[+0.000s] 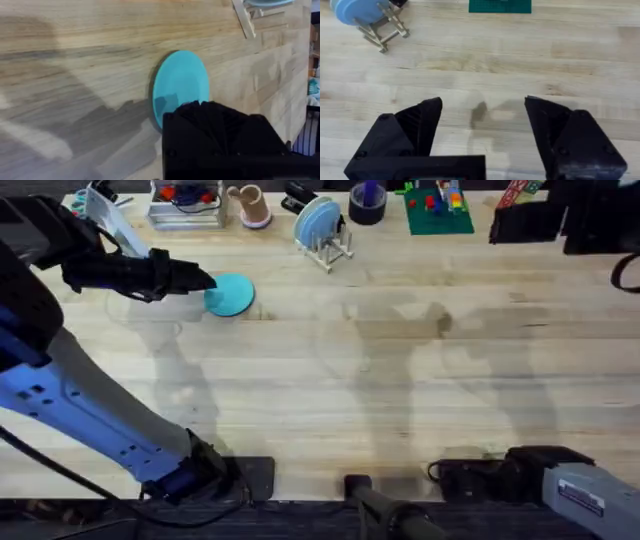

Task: Pick up the plates from the table one by one and place each into a slot on the dish rack.

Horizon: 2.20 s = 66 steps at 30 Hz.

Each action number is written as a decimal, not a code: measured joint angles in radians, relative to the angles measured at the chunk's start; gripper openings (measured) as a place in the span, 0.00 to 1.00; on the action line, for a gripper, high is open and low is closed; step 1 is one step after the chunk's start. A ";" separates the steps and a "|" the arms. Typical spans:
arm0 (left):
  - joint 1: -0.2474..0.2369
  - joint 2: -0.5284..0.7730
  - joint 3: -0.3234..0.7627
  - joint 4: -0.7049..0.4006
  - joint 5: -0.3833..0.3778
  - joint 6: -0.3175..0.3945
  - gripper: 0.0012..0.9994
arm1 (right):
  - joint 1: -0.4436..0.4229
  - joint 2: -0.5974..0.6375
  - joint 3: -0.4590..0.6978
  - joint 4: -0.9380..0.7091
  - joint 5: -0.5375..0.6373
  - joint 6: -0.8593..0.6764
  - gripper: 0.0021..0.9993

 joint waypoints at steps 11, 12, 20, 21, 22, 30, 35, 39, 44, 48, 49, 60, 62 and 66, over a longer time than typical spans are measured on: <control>0.000 0.072 0.007 0.031 -0.001 -0.009 0.04 | 0.000 0.000 0.000 -0.001 0.000 0.000 1.00; 0.000 0.079 0.007 0.040 -0.001 -0.009 0.04 | 0.000 0.000 0.000 -0.001 0.000 0.000 1.00; 0.000 0.092 0.011 0.064 0.001 -0.023 0.04 | 0.000 0.000 0.000 -0.007 0.000 0.000 1.00; 0.000 0.093 0.012 0.065 0.000 -0.024 0.04 | 0.000 0.000 0.000 -0.007 0.000 0.000 1.00; 0.000 0.094 0.012 0.066 -0.003 -0.024 0.04 | 0.000 0.000 0.000 -0.008 0.000 0.000 1.00; 0.000 0.094 0.019 0.047 -0.027 -0.026 0.04 | 0.000 0.000 0.000 -0.018 0.000 0.000 1.00; -0.001 0.097 0.024 0.038 -0.035 -0.026 0.04 | 0.000 0.000 0.000 -0.019 0.000 0.000 1.00; 0.001 0.114 0.036 0.029 -0.019 -0.026 0.04 | 0.000 0.000 0.000 -0.019 0.000 0.000 1.00; 0.006 0.127 0.042 0.026 0.004 -0.026 0.04 | 0.000 0.000 0.000 -0.019 0.000 0.000 1.00; 0.006 0.127 0.042 0.026 0.004 -0.027 0.04 | 0.000 0.000 0.000 -0.019 0.000 0.000 1.00; 0.006 0.127 0.042 0.026 0.004 -0.026 0.04 | 0.000 0.000 0.000 -0.019 0.000 0.000 1.00; 0.006 0.127 0.042 0.026 0.004 -0.026 0.04 | 0.007 0.000 0.000 -0.019 -0.016 0.036 1.00; 0.006 0.127 0.042 0.026 0.004 -0.026 0.04 | 0.016 0.000 0.000 -0.017 -0.046 0.056 1.00; 0.006 0.127 0.042 0.026 0.004 -0.026 0.04 | 0.034 0.000 0.000 0.004 -0.132 0.111 0.99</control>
